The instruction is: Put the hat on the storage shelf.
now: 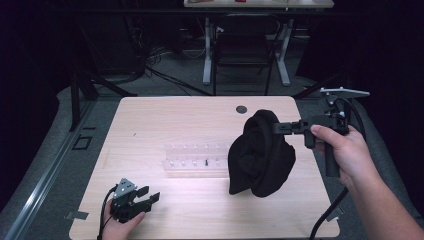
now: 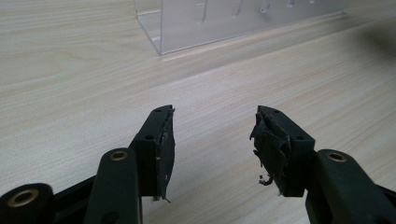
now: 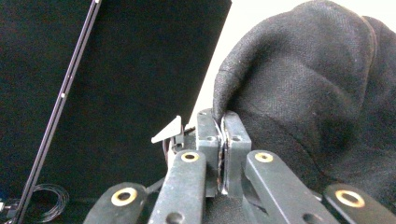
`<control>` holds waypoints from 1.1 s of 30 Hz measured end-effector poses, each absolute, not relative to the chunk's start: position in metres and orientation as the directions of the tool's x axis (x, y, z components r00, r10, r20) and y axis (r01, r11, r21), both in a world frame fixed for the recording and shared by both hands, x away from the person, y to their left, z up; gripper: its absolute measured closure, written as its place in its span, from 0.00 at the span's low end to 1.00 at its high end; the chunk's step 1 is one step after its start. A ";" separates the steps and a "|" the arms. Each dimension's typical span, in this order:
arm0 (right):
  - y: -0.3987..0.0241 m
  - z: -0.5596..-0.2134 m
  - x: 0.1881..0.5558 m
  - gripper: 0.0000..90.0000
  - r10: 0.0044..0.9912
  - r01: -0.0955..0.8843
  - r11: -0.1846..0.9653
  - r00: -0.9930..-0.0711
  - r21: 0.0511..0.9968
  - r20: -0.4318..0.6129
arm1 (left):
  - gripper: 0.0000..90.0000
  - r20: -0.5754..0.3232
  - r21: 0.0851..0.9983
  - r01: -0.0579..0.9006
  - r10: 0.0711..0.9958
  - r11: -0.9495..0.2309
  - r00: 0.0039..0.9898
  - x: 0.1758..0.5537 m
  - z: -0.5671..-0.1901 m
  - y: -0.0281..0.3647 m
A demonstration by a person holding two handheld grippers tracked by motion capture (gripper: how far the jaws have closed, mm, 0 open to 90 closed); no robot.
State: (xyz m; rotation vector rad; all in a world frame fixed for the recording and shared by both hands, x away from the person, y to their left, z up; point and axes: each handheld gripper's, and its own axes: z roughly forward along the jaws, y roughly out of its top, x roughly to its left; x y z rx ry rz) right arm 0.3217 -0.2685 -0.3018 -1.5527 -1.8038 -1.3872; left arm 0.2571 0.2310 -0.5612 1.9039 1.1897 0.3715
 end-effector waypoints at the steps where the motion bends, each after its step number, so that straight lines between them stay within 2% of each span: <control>1: -0.267 -0.301 0.323 0.98 0.519 0.900 -0.104 -0.314 0.423 0.795 | 0.53 -0.173 0.780 0.594 0.846 -0.195 0.505 0.257 -0.561 0.231; 33: -0.213 -0.304 0.382 0.98 0.500 0.895 -0.127 -0.314 0.427 0.807 | 0.53 -0.174 0.783 0.590 0.841 -0.197 0.512 0.258 -0.560 0.232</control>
